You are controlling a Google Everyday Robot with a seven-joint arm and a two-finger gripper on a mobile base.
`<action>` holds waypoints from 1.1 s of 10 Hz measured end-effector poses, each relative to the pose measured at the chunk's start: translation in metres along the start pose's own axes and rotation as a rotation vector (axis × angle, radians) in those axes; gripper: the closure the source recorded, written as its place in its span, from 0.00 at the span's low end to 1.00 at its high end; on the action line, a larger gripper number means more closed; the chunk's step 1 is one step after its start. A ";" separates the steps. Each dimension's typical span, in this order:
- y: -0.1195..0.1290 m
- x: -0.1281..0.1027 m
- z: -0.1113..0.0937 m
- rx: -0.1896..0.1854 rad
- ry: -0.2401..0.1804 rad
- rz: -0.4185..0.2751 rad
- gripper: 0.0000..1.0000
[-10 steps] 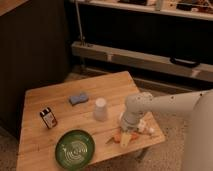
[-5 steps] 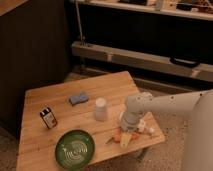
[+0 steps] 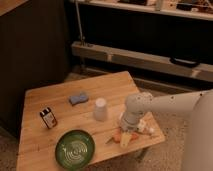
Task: Place the ceramic cup over the eraser
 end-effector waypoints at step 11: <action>0.003 -0.017 -0.093 0.171 -0.016 -0.067 0.20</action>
